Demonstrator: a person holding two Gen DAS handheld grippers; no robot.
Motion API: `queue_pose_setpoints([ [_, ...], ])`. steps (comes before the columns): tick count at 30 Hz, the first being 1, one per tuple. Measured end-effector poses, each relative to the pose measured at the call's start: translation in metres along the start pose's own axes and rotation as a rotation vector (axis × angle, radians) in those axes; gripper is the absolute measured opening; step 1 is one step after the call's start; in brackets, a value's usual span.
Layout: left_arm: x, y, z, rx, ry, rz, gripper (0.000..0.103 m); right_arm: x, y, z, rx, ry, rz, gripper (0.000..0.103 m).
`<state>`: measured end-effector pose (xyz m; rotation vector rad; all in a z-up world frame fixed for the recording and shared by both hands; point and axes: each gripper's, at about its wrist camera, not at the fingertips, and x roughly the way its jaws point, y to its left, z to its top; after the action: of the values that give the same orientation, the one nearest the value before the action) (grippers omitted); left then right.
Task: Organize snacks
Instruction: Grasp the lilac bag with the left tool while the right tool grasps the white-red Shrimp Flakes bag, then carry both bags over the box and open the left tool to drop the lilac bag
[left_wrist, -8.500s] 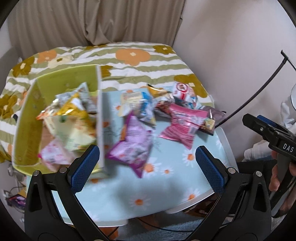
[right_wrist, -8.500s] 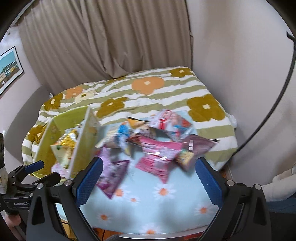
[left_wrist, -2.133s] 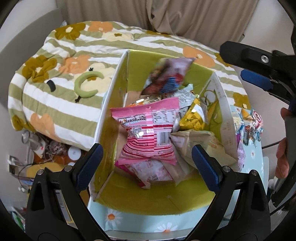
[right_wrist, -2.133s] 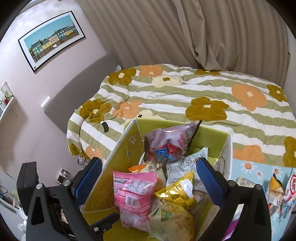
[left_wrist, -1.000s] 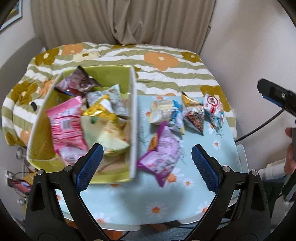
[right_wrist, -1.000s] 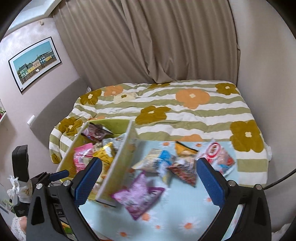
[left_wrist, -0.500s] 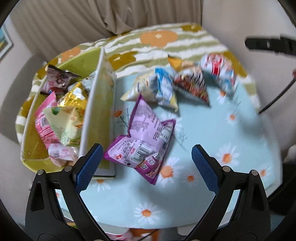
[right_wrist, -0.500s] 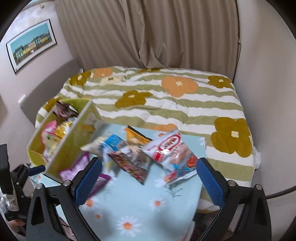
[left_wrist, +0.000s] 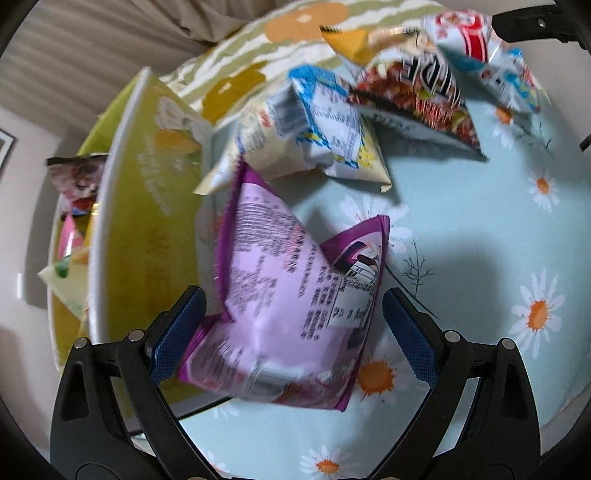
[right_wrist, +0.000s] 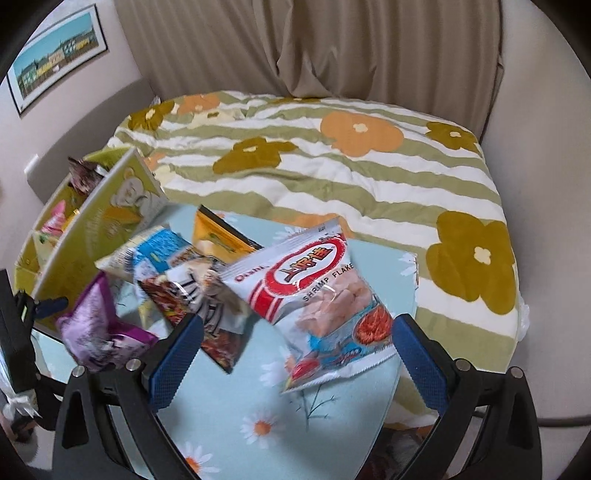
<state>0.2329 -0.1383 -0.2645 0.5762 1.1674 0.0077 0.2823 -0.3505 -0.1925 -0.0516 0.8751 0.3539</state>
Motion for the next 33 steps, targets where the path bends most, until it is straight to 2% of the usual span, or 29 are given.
queue_pose_setpoints([
  [5,0.015,0.004,0.003,-0.015,0.052,-0.080,0.096,0.027,0.001,0.004,-0.106,0.076,-0.050,0.102],
  [7,0.019,0.007,0.004,-0.024,0.060,-0.094,0.087,0.034,0.001,0.005,-0.140,0.098,-0.054,0.102],
  [13,0.025,0.018,0.008,-0.066,0.064,-0.171,0.077,0.051,0.005,0.003,-0.252,0.140,-0.060,0.101],
  [19,0.027,0.030,0.009,-0.102,0.048,-0.219,0.072,0.060,0.001,0.001,-0.252,0.146,-0.057,0.101],
  [23,0.027,0.034,0.008,-0.120,0.040,-0.244,0.071,0.064,-0.001,0.000,-0.234,0.139,-0.061,0.096],
  [30,0.023,0.031,0.006,-0.142,0.023,-0.265,0.070,0.066,-0.006,-0.003,-0.185,0.136,-0.041,0.066],
  [33,0.011,0.028,0.001,-0.164,0.007,-0.274,0.070,0.058,-0.012,-0.005,-0.142,0.116,-0.041,0.060],
])
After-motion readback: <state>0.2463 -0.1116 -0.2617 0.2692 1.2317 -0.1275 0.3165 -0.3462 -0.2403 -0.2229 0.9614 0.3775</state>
